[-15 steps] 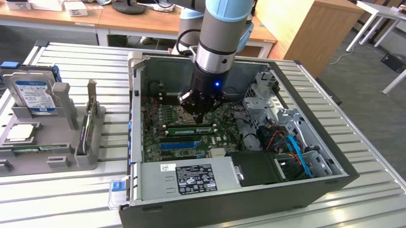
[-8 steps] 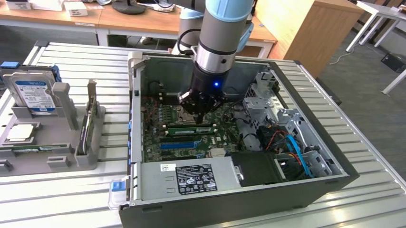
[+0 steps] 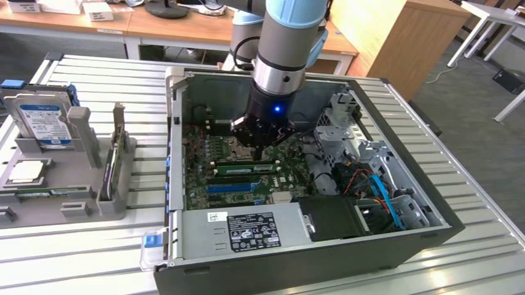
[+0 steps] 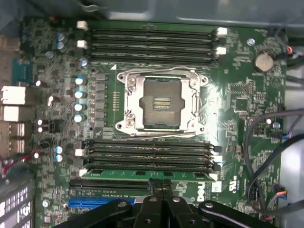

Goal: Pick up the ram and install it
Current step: 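Press down the ram until it locks into place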

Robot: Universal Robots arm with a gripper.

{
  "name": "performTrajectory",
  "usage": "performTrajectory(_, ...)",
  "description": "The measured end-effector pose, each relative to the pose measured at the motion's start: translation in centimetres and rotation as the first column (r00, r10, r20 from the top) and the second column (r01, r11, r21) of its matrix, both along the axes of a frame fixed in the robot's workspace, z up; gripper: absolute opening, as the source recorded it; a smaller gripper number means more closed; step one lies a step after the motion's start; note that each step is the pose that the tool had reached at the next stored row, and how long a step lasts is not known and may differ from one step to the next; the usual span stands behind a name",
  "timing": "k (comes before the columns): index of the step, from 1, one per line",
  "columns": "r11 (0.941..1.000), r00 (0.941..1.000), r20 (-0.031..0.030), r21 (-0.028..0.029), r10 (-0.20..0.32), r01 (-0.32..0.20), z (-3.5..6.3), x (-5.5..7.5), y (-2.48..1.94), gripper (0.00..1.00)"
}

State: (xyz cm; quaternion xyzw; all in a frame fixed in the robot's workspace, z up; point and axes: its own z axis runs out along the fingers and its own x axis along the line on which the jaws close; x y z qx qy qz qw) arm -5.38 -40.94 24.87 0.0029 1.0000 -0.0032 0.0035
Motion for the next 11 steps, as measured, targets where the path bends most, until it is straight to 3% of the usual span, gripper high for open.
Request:
performTrajectory(5, 0.9977, 0.9977, 0.0000, 0.0001, -0.068, 0.068, 0.00, 0.00, 0.00, 0.11)
performTrajectory(11, 0.9971, 0.9971, -0.0002, 0.0000, -0.076, 0.076, 0.01, 0.00, 0.00, 0.11)
